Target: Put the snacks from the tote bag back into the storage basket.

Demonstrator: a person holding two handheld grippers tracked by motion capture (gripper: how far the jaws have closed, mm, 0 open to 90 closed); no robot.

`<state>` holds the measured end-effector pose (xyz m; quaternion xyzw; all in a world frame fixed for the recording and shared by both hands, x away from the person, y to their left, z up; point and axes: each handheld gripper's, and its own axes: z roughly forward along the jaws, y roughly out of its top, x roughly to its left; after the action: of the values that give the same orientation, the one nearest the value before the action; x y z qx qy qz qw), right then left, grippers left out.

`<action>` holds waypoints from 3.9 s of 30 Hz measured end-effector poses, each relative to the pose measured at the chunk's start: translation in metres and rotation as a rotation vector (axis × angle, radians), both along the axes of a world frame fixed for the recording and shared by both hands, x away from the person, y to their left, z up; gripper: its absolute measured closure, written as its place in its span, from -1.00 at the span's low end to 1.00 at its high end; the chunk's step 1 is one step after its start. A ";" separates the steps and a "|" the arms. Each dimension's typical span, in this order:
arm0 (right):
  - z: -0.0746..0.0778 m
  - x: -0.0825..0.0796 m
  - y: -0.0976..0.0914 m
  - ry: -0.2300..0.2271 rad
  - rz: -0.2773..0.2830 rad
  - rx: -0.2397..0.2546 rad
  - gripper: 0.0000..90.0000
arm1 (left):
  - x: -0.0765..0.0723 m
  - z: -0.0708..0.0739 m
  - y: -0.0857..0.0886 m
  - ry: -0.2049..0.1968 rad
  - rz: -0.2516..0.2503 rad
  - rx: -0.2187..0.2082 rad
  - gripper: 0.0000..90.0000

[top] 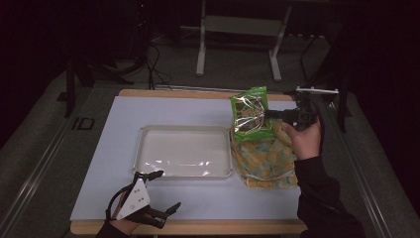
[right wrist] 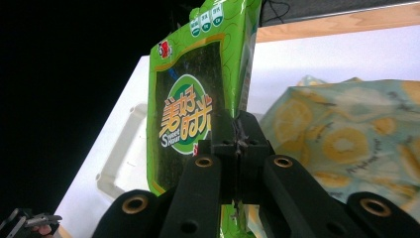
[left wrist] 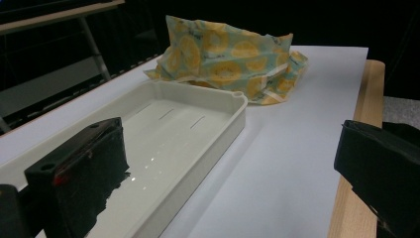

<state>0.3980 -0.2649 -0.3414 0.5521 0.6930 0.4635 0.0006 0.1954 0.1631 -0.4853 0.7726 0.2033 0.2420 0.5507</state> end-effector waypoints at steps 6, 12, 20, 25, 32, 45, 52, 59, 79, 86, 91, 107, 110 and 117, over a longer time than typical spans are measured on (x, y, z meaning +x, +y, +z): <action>-0.004 0.004 0.017 0.007 0.021 0.010 0.97 | 0.000 -0.001 -0.002 -0.001 -0.007 0.016 -0.99; -0.009 0.006 0.031 0.016 0.036 0.018 0.97 | 0.000 -0.001 -0.002 -0.001 -0.007 0.015 -0.99; -0.014 0.008 0.046 0.017 0.038 0.017 0.97 | 0.000 -0.001 -0.002 0.007 -0.013 0.025 -0.99; -0.017 0.007 0.055 0.019 0.038 0.034 0.97 | 0.001 -0.001 -0.002 0.006 -0.011 0.019 -0.99; -0.023 0.005 0.071 0.007 0.044 0.033 0.97 | 0.000 -0.001 -0.002 0.005 -0.012 0.021 -0.99; -0.043 0.001 0.087 0.014 0.027 0.105 0.97 | 0.000 0.000 -0.001 0.002 -0.014 0.020 -0.99; -0.058 0.001 0.094 0.035 0.022 0.137 0.97 | 0.000 0.000 -0.001 0.001 -0.014 0.016 -0.99; -0.079 -0.003 0.102 0.048 -0.002 0.147 0.97 | 0.000 0.000 -0.002 -0.001 -0.015 0.024 -0.99; -0.122 -0.016 0.105 0.113 -0.029 0.177 0.97 | 0.001 0.000 -0.002 0.001 -0.017 0.022 -0.99; -0.140 -0.024 0.105 0.144 -0.048 0.194 0.97 | 0.000 -0.001 -0.003 -0.001 -0.016 0.024 -0.99; -0.151 -0.028 0.105 0.159 -0.057 0.198 0.97 | 0.001 -0.001 -0.003 0.001 -0.016 0.022 -0.99; -0.166 -0.034 0.108 0.189 -0.056 0.191 0.97 | 0.001 -0.001 -0.003 -0.005 -0.011 0.029 -0.99; -0.171 -0.035 0.108 0.206 -0.053 0.194 0.97 | 0.001 -0.001 -0.003 -0.005 -0.011 0.027 -0.99; -0.178 -0.037 0.108 0.228 -0.055 0.191 0.97 | 0.001 -0.001 -0.003 -0.004 -0.013 0.032 -0.99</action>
<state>0.3612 -0.1568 -0.5191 0.6176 0.6259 0.4614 -0.1177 0.1964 0.1598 -0.4863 0.7822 0.1932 0.2434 0.5401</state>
